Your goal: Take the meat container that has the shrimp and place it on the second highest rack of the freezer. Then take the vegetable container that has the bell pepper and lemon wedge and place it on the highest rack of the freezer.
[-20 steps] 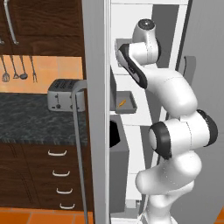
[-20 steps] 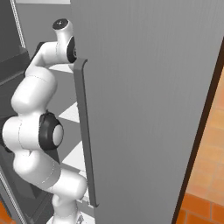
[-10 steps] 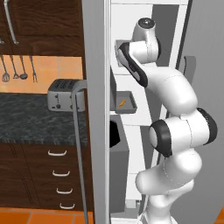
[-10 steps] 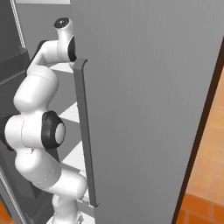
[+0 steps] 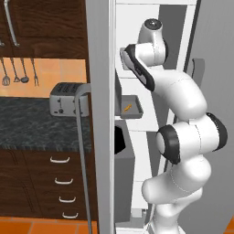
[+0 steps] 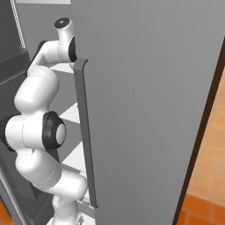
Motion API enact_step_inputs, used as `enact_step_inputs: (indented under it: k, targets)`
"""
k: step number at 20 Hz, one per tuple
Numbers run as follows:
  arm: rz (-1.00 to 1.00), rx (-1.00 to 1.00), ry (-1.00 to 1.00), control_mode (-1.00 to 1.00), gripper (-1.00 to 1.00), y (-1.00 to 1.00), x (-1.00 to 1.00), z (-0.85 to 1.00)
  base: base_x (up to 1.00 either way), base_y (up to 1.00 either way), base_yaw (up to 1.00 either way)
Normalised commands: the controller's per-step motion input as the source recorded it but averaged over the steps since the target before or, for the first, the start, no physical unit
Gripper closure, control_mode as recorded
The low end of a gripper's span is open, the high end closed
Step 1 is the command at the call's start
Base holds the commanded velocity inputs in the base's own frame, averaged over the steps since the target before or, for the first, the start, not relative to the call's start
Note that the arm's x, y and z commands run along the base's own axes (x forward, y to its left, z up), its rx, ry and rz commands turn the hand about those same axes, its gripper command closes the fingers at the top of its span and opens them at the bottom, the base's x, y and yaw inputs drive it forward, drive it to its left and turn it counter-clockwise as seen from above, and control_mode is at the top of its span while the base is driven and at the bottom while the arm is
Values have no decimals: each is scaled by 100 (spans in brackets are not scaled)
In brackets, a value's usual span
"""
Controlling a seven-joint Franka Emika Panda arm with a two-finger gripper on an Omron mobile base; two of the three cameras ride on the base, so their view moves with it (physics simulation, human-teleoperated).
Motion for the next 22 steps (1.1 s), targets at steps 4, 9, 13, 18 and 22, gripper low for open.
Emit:
enact_step_inputs:
  k: [4,9,13,18,22]
  targets:
    - [0,0,0,-100,-100,0,-2,0,0,0,0]
    - [0,0,-20,-100,-100,0,-40,3,0,0,0]
    - [0,0,-36,-100,-100,0,-67,1,0,0,0]
    - [0,0,-16,-100,-100,0,-77,29,0,0,0]
    - [0,0,1,-100,-100,0,-95,32,0,0,0]
